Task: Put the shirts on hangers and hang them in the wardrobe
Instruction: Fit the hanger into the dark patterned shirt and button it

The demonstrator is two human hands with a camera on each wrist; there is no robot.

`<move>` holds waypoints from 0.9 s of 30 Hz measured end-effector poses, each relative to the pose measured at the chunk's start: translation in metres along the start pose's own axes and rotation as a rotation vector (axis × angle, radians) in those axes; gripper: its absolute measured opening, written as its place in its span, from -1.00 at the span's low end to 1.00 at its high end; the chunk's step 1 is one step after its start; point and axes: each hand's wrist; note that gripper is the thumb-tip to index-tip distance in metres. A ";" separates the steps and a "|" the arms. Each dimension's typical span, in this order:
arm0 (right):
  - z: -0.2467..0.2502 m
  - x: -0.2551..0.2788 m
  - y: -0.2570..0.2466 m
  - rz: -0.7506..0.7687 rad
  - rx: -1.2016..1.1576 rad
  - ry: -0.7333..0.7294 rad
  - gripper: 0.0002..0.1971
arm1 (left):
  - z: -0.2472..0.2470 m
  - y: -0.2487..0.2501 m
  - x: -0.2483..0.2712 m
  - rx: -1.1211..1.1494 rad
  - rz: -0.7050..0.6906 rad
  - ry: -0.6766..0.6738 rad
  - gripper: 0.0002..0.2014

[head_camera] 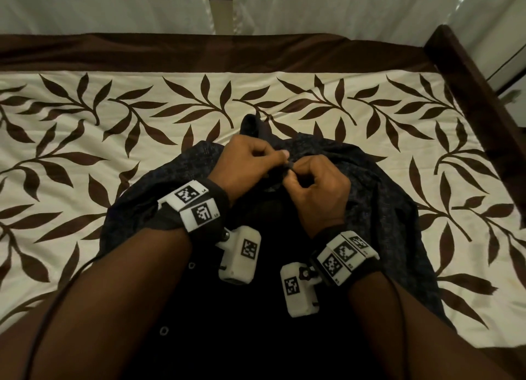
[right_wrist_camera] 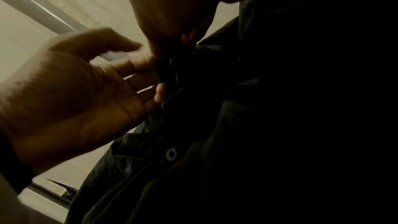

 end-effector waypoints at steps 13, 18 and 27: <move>0.004 0.000 -0.011 0.062 0.012 -0.034 -0.87 | 0.007 0.024 -0.001 0.186 0.306 -0.179 -0.89; 0.008 0.000 -0.010 0.094 0.118 -0.071 -0.90 | 0.007 0.032 -0.006 0.091 0.340 -0.222 -0.88; 0.019 0.002 -0.013 0.200 0.163 -0.133 -0.92 | 0.010 0.041 -0.004 -0.077 0.268 -0.368 -0.74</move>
Point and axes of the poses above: each hand's wrist, its own x-axis away from the middle knuckle, its own z-axis out of the back of the hand, y = z × x, and after that the axes turned 3 degrees about z, right-handed
